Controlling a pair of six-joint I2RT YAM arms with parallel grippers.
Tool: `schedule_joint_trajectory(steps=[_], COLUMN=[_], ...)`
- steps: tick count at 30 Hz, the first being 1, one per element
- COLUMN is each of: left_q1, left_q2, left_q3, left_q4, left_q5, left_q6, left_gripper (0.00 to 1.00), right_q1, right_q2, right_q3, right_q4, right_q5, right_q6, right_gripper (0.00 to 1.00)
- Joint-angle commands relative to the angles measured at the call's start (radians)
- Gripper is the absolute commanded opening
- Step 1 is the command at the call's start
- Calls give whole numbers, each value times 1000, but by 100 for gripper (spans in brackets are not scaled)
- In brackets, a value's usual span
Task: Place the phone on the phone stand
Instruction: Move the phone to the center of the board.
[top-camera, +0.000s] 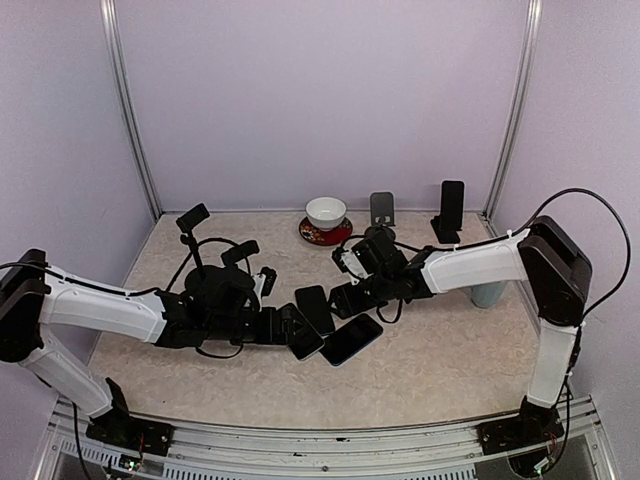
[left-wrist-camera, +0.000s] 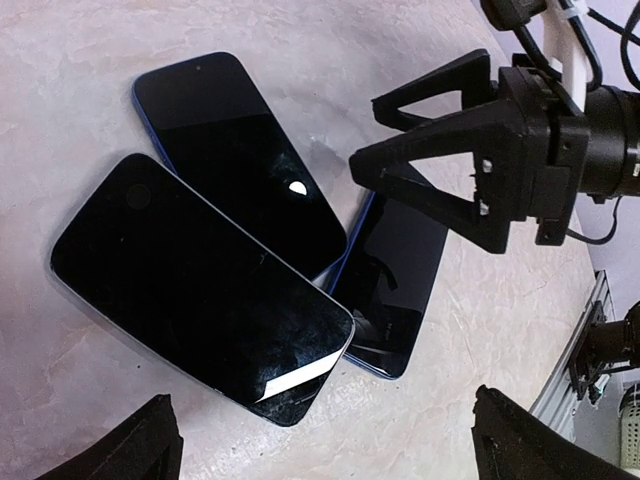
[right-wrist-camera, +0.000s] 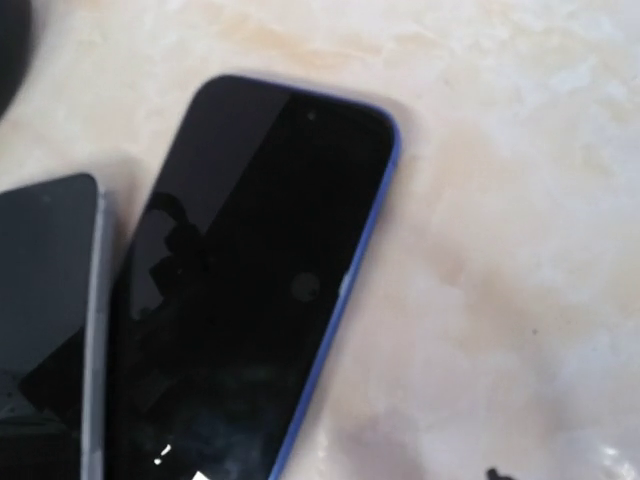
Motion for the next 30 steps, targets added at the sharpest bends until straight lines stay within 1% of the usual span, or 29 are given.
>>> schedule_joint_trajectory(steps=[1,10,15,17,20,24,30], left_q1=[-12,-8,-2,-5,-32,-91,-166], left_q2=[2,-43,-90,-106,-125,-140,-149], left_q3=[23,174,187,185,184,210,191], left_q4=[-34,-190,-203,-206,-208,-261,-286], left_q5=[-41,-219,-236,-221,-203,-256,-256], left_q6=[12,146,161,154,153,153,93], left_gripper=[99,99,99,99,99,99,99], right_q1=[1,0,1,0,-1,-3,-17], right_q2=[32,14,9,7,5,11,9], right_q3=[26,-10,-18,-18,-13,2,9], right_q4=[-8,3,8,8,7,1,-3], right_q5=[-23,-28,-28,-27,-25,-25,-20], right_q6=[2,2,4,4,0,-2,0], right_gripper=[69,69,70,70,70,70,70])
